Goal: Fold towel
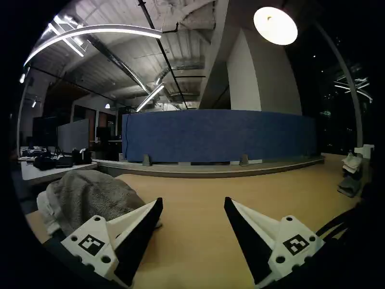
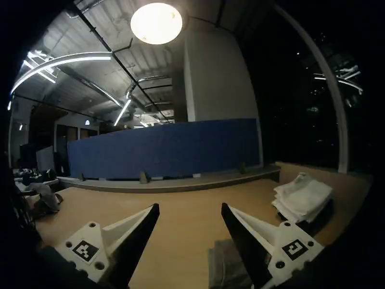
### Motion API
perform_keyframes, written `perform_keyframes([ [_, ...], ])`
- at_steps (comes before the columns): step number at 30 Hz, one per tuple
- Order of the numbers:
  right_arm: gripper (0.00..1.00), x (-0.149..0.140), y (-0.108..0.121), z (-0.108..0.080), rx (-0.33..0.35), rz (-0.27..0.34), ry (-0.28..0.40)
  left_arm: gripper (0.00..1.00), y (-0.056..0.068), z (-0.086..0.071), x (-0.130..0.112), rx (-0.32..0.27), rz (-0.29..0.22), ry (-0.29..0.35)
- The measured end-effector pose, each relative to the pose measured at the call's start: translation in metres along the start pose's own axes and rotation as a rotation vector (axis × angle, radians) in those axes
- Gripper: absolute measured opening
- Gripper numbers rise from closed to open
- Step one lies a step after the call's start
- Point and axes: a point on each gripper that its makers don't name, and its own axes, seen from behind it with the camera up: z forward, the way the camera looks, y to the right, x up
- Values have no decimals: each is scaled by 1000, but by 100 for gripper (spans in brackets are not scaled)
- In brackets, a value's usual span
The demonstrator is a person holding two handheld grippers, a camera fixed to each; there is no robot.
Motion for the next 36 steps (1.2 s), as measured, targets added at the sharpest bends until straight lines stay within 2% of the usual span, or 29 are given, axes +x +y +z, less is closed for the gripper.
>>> perform_keyframes([
  [6,100,-19,-8,1,17,9,-18,95,0,1,0,0,0,0],
  [18,100,-36,-7,2,1,-50,-17,95,0,1,0,0,0,0],
  [28,100,-38,-12,4,-7,-96,-5,95,0,1,0,0,0,0],
  [36,100,-36,-12,3,-10,-99,-1,95,-1,1,0,0,0,0],
])
